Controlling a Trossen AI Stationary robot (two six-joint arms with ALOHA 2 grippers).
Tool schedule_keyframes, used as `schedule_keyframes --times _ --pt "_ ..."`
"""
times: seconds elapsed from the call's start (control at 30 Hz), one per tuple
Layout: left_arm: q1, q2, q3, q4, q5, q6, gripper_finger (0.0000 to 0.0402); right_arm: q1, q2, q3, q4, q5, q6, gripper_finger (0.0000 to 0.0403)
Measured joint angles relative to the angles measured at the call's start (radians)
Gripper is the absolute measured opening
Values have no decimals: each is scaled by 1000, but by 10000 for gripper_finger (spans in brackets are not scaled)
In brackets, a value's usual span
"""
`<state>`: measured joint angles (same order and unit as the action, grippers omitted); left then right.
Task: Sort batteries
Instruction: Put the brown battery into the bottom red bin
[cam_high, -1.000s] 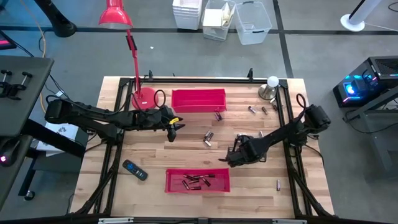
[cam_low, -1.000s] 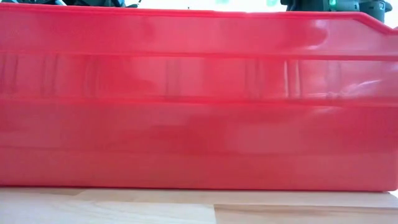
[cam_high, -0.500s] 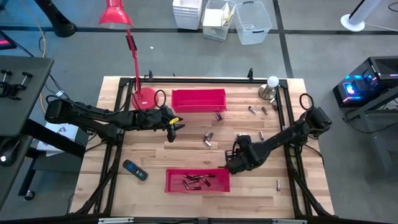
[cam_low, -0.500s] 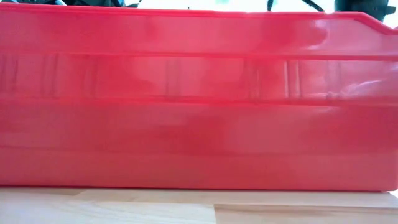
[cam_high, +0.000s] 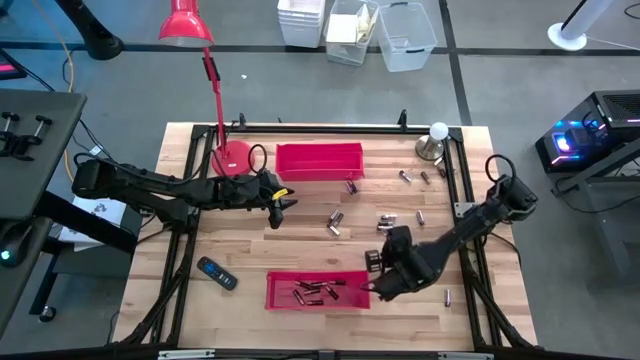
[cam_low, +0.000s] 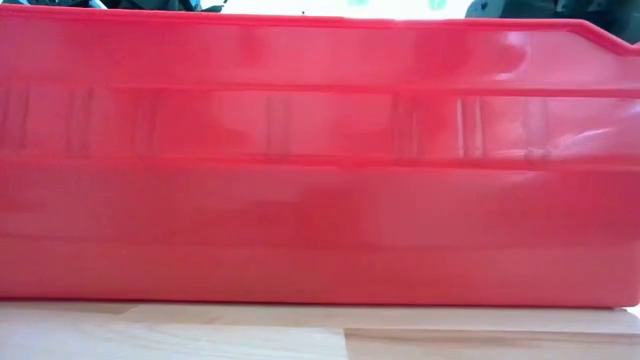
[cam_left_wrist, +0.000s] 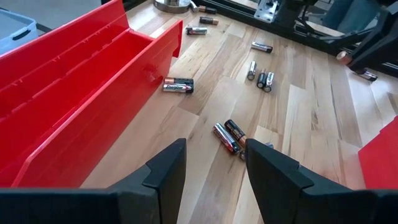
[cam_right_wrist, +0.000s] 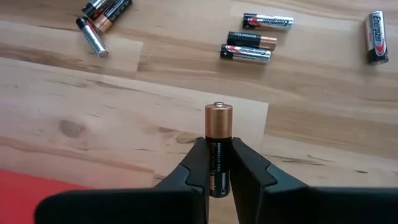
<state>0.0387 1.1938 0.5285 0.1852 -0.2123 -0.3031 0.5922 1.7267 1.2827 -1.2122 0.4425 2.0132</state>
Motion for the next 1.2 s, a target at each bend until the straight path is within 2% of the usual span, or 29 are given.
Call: schedule_keyframes --times 0.23,0.53,0.73,0.9,1.0,1.2 --pt "0 0 0 0 0 0 156 13 0 0 44 24 2 30" --pt "0 0 0 2 0 0 156 1 -32 -1 124 89 -70 30" --pt "0 0 0 4 0 0 156 2 -67 -1 193 174 -142 30" --pt "0 0 0 9 -1 1 156 -4 -68 -1 327 196 -295 30" --pt "0 0 0 8 -19 2 156 -10 -68 -1 467 178 -434 30" --pt "0 0 0 8 -53 1 156 -28 -68 -1 810 -3 -758 30"
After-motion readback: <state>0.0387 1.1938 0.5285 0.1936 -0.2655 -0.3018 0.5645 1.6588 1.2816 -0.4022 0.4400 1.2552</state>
